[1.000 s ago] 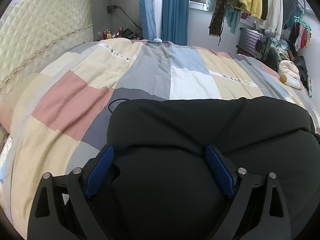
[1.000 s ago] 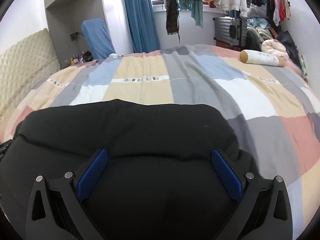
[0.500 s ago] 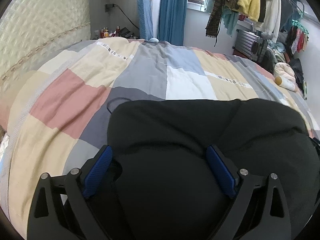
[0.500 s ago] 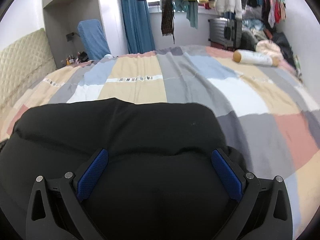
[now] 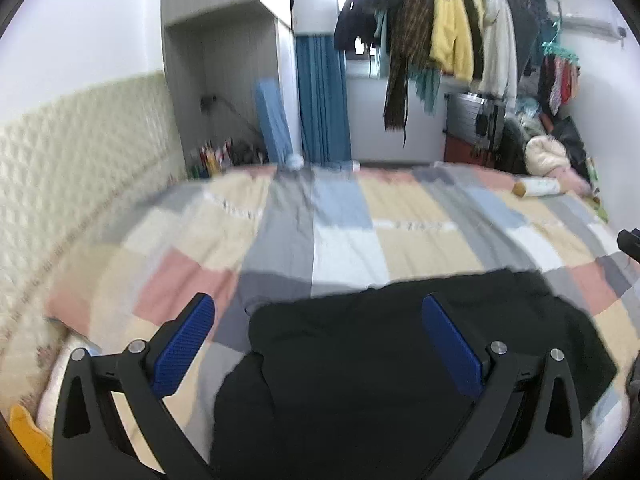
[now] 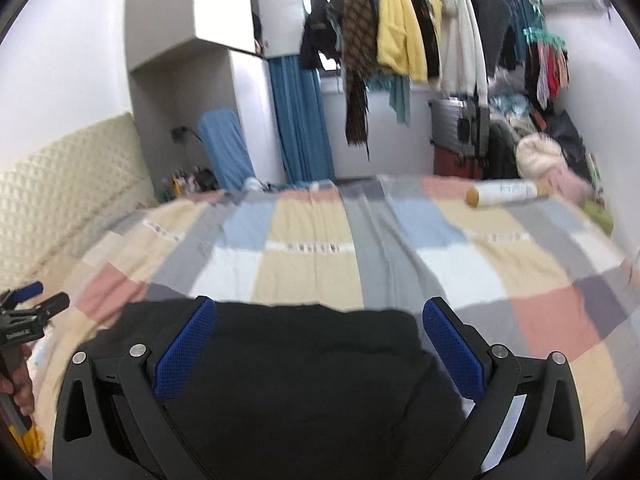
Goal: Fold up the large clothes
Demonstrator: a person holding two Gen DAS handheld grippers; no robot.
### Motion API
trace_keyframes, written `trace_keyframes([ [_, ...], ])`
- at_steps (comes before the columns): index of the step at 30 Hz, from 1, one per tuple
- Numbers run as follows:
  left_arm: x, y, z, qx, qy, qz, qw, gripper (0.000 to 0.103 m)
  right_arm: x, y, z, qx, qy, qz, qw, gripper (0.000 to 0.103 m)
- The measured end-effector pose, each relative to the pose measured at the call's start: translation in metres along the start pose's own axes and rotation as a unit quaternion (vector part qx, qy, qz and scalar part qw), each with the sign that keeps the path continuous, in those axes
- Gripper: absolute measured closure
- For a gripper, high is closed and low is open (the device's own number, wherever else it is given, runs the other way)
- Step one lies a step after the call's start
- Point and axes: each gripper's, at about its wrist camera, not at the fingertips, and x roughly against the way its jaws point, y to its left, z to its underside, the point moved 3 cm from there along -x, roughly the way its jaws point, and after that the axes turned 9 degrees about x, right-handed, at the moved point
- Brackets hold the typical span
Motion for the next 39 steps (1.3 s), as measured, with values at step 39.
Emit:
trace_keyframes([
  [39, 0.283, -0.009, 0.079, 0.072, -0.061, 0.107, 0.9897, 0.000, 0.309, 0.090, 0.045, 0.029, -0.162, -0.086, 0.983, 0.000],
])
